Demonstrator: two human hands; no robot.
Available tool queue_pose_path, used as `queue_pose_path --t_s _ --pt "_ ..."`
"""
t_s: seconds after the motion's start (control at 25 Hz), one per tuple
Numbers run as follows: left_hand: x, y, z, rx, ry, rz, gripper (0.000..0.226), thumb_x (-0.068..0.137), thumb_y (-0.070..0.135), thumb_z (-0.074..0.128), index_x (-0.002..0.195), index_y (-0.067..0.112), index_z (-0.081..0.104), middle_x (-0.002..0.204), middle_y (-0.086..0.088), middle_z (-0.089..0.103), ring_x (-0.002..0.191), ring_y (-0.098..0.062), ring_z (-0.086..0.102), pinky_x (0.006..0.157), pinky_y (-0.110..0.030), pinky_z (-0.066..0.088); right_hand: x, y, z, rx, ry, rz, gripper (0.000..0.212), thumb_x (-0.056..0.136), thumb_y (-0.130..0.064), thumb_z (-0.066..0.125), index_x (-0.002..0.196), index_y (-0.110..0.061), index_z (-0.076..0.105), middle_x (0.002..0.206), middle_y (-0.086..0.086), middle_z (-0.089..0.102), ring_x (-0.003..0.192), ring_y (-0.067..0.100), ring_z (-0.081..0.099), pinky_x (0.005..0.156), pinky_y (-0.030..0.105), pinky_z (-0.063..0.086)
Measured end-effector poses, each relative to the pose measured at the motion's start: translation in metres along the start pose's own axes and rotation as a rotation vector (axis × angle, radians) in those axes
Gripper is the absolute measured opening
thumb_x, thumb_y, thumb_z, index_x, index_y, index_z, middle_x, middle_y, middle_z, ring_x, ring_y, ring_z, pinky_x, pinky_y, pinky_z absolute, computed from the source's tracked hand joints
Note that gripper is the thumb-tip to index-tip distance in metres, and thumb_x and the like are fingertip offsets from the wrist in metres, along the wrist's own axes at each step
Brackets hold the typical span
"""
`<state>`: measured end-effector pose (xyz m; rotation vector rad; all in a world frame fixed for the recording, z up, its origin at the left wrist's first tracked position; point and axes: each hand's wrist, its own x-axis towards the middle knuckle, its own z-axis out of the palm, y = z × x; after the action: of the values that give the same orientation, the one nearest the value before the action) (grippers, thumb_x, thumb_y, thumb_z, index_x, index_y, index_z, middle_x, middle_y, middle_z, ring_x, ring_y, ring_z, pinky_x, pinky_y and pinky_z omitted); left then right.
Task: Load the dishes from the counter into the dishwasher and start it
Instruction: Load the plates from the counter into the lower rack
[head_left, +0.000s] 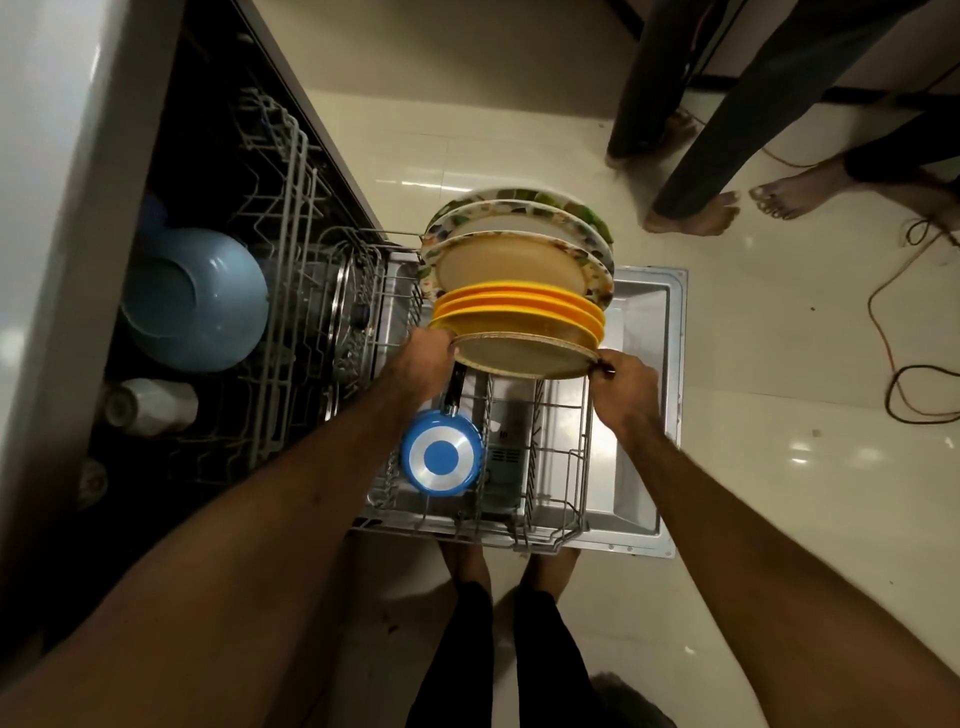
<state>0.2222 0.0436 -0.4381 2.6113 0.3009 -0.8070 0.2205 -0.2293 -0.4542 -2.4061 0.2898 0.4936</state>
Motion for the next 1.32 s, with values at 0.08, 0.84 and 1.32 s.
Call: queue_pose_path --t_s 0.08,0.84,1.32 --pt "0.002 -0.002 0.005 0.016 -0.009 -0.012 0.018 0.108 0.016 0.047 0.112 0.010 0.063 0.083 -0.003 0.057 0.066 -0.013 0.058 0.051 -0.022 0.041 -0.001 0.001 0.003 -0.001 -0.017 0.012 0.024 0.106 -0.012 0.057 0.121 -0.009 0.075 0.102 0.009 0.076 0.083 0.021 0.066 0.082 0.029 0.052" --pt "-0.075 0.024 -0.024 0.001 -0.033 0.154 0.067 0.099 0.025 0.064 0.156 0.010 0.032 0.154 -0.011 0.042 0.136 -0.027 0.049 0.111 -0.038 0.042 -0.057 -0.049 -0.037 -0.117 -0.184 -0.216 0.048 0.108 -0.034 0.052 0.153 -0.018 0.047 0.148 0.008 0.058 0.131 0.027 0.058 0.104 0.036 0.047" --pt "-0.288 0.057 -0.178 -0.057 0.290 0.159 0.074 0.103 0.032 0.054 0.163 0.014 0.015 0.170 -0.012 0.015 0.154 -0.030 0.024 0.124 -0.046 0.029 -0.181 -0.236 -0.137 -0.341 -0.180 -0.870 0.065 0.110 -0.054 0.029 0.167 -0.023 0.017 0.173 -0.003 0.014 0.160 0.014 0.005 0.127 0.039 0.015"
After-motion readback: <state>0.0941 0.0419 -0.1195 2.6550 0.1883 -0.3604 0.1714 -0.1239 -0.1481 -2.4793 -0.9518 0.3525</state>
